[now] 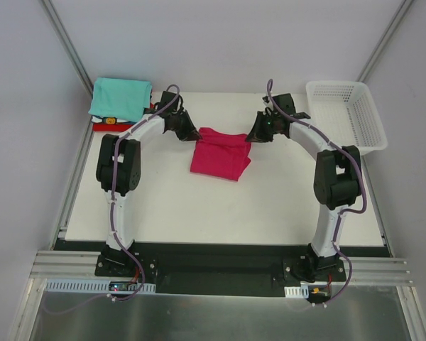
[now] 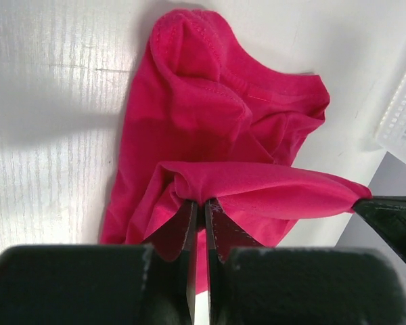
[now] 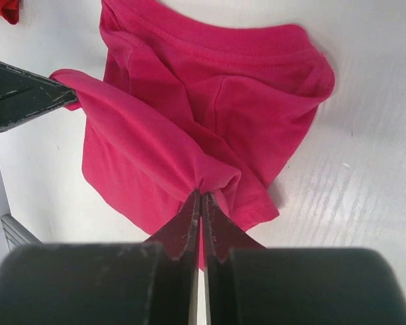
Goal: Fold and stack the t-shirts
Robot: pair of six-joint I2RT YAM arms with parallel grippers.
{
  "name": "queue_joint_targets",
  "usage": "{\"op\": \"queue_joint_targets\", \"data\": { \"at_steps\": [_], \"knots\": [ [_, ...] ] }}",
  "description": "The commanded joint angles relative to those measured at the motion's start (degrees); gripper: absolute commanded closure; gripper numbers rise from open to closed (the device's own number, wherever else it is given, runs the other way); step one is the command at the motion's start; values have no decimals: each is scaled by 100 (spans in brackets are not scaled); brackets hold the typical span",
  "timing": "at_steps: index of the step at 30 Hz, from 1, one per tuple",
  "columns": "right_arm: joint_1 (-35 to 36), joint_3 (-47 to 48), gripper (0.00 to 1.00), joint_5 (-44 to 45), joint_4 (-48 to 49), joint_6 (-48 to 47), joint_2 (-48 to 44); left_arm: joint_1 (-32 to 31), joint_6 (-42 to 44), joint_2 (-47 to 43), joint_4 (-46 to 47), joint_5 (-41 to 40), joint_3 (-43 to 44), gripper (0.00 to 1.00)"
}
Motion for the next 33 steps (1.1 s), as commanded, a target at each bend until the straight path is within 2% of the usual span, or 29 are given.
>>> {"op": "queue_joint_targets", "data": {
  "at_steps": [1,4,5,6,7,8,9,11,13,14,19,25,33],
  "knots": [
    [-160,-64,99,-20,418,-222,-33,145,299,-11,233,-210,278,99],
    [-204,50,98,-56,428,-231,89,162,308,94,260,-192,480,96],
    [-212,77,94,-56,428,-240,107,162,308,147,269,-192,559,92],
    [-213,138,91,-65,393,-283,133,162,317,174,269,-157,594,68],
    [-213,165,87,-56,384,-310,151,162,317,191,277,-157,612,59],
    [-213,174,76,-38,401,-345,160,162,317,191,286,-183,603,53],
    [-213,182,69,-38,419,-380,160,162,326,183,312,-227,595,39],
    [-213,209,48,6,454,-459,169,171,343,148,330,-297,568,22],
    [-213,244,47,-56,515,-582,169,171,396,112,374,-368,559,7],
    [-221,244,44,-91,533,-626,125,171,448,51,392,-403,559,3],
    [-186,-1,40,-344,884,-820,-217,171,633,-326,462,-456,428,1],
    [-19,-423,39,-662,893,-548,-806,101,625,-1187,646,-211,-573,1],
    [192,-2459,39,-864,1498,268,-2080,-417,634,-2313,717,386,-2120,1]
  ]
}}
